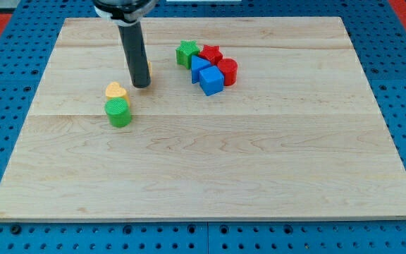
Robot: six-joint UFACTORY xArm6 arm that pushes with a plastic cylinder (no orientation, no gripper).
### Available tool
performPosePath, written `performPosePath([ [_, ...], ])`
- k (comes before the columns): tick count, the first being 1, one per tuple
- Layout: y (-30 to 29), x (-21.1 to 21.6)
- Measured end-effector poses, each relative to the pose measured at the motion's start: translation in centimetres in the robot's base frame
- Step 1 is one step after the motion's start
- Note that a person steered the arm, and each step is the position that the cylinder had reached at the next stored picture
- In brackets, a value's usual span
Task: Push the green circle towards center
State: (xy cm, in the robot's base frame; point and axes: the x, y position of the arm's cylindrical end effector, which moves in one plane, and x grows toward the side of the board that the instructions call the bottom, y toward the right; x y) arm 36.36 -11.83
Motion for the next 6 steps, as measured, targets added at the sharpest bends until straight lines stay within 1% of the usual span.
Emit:
performPosePath([
  [1,-2.4,-2.4],
  [2,-5.9,-2.1],
  [3,-9.5,1.1],
  [4,-9.1,5.6],
  [5,-5.8,8.6],
  [6,-2.5,9.1],
])
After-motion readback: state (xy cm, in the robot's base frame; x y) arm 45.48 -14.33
